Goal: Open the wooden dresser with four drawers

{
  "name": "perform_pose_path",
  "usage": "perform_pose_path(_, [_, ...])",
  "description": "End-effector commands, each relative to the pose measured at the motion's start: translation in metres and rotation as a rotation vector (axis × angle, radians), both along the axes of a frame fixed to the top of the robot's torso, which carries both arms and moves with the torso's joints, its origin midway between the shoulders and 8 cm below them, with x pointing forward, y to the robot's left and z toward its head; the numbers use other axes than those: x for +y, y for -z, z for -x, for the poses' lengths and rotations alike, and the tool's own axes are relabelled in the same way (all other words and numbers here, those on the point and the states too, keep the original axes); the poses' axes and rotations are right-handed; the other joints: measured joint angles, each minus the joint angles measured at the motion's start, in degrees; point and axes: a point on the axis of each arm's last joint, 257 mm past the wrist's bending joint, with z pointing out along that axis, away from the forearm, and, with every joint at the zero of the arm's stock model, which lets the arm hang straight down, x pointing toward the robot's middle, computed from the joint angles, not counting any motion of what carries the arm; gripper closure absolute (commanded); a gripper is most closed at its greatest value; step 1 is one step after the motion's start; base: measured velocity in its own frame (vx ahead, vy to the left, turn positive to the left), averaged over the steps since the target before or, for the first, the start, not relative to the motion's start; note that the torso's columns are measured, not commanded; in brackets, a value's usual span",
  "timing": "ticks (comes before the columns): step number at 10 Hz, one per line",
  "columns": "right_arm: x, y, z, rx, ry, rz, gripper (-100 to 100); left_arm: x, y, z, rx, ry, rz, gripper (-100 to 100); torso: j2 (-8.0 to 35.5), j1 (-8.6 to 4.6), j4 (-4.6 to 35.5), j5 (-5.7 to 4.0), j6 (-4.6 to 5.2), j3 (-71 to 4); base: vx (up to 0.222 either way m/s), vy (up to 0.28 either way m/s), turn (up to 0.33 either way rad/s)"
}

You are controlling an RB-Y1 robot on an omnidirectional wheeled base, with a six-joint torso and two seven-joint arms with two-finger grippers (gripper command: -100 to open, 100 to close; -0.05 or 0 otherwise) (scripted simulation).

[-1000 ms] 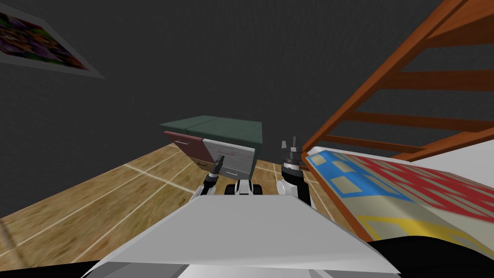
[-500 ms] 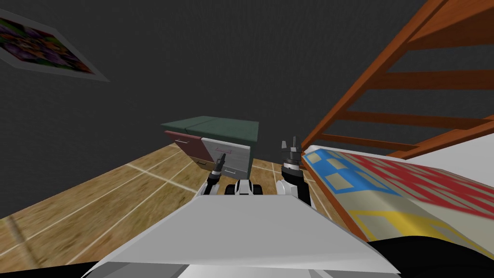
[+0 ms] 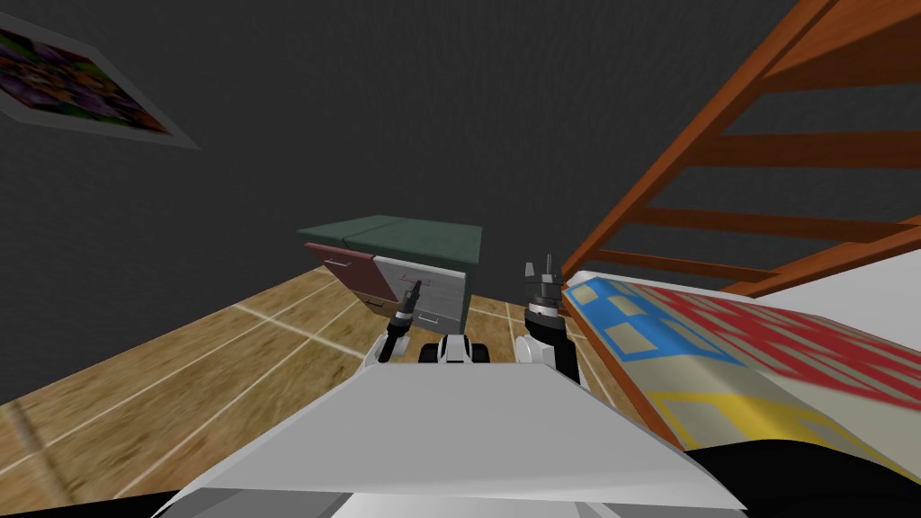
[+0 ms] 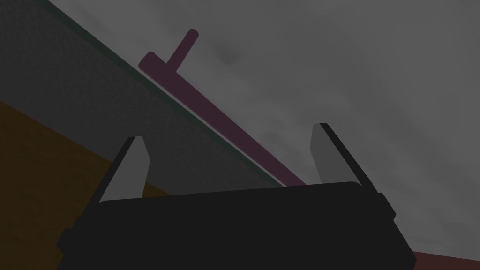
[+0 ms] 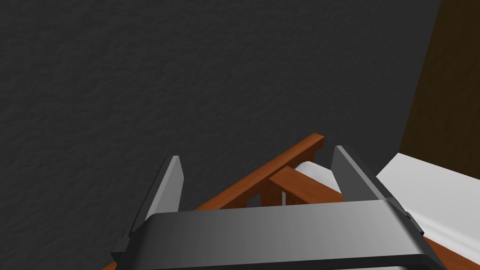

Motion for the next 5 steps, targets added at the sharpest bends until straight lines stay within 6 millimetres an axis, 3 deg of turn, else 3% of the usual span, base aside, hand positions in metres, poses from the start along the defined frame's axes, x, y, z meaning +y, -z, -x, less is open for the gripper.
perform_pose_path(1, [0.0,0.0,0.0,0.0,0.0,0.0,0,0.0,0.008,0.005,0.003,-0.001,0.001,100,0.0,0.06,0.0,0.02,-0.01,0.0,0.002,0.009,0.0])
perform_pose_path(4, [0.0,0.0,0.0,0.0,0.0,0.0,0,-0.001,0.018,0.019,0.003,-0.001,0.003,100,0.0,-0.16,-0.1,-0.08,0.0,0.1,0.005,0.025,0.001])
perform_pose_path(5, [0.0,0.0,0.0,0.0,0.0,0.0,0,-0.002,0.013,0.014,-0.004,0.0,0.011,100,-0.1,-0.14,-0.2,-0.02,0.02,0.0,-0.003,0.012,0.002])
